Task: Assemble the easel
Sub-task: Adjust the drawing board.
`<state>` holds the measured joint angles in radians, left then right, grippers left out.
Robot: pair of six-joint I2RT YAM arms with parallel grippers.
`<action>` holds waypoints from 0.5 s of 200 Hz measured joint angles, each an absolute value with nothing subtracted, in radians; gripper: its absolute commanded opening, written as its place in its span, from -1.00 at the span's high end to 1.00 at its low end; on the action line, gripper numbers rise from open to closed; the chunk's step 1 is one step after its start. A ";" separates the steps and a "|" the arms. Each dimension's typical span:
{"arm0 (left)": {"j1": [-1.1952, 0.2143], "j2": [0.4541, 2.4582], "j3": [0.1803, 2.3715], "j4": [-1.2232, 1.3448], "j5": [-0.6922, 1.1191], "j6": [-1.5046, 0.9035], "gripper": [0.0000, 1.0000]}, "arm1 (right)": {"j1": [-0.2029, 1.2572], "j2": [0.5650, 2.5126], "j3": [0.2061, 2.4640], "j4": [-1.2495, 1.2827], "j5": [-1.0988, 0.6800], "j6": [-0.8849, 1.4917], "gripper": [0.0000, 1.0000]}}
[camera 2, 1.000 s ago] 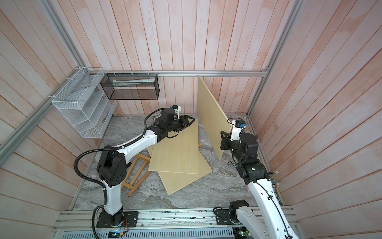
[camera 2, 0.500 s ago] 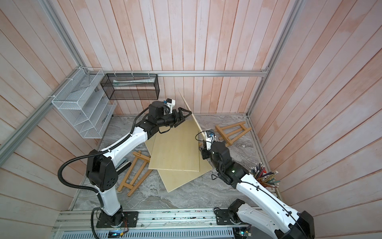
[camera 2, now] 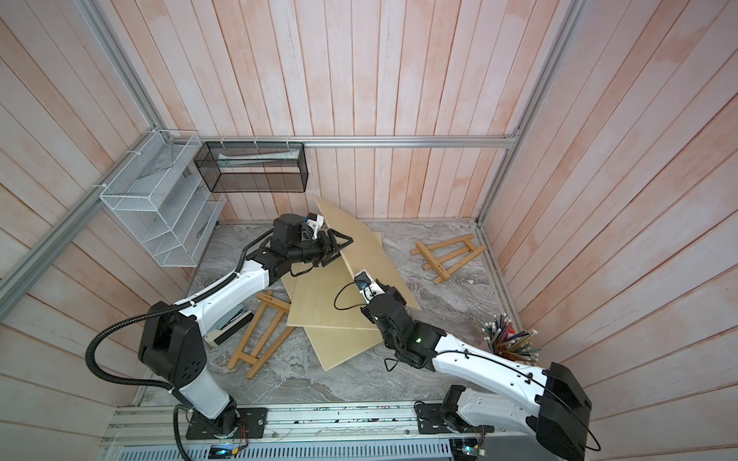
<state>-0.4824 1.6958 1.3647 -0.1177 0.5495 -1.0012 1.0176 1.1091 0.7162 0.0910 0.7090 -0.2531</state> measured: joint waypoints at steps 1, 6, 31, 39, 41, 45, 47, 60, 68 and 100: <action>-0.482 1.696 1.363 -0.118 0.550 -1.002 -0.33 | 1.021 1.113 0.716 0.093 0.712 -0.259 1.00; -0.479 1.695 1.350 -0.119 0.550 -1.005 -0.28 | 1.030 1.123 0.715 0.103 0.723 -0.278 1.00; -0.463 1.694 1.298 -0.124 0.551 -1.026 0.06 | 1.061 1.172 0.714 0.129 0.752 -0.365 1.00; -0.457 1.692 1.285 -0.121 0.552 -1.038 0.19 | 1.064 1.179 0.712 0.131 0.754 -0.388 1.00; -0.456 1.692 1.283 -0.120 0.552 -1.041 0.23 | 1.065 1.180 0.711 0.132 0.754 -0.393 1.00; -0.453 1.691 1.276 -0.115 0.553 -1.041 0.35 | 1.065 1.181 0.711 0.132 0.754 -0.402 1.00; -0.452 1.690 1.274 -0.115 0.554 -1.048 0.43 | 1.065 1.182 0.710 0.132 0.754 -0.406 1.00; -0.447 1.682 1.258 -0.109 0.553 -1.083 0.80 | 1.067 1.185 0.707 0.128 0.749 -0.436 1.00; -0.445 1.680 1.254 -0.141 0.545 -1.177 0.96 | 1.074 1.192 0.704 0.112 0.739 -0.461 1.00; -0.434 1.680 1.245 -0.150 0.548 -1.266 1.00 | 1.082 1.217 0.698 0.134 0.730 -0.445 1.00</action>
<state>-0.4339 1.6798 1.2453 -0.1501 0.5476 -1.2659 1.0821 1.2175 0.6983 0.1337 0.7300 -0.4446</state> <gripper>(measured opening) 0.103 0.213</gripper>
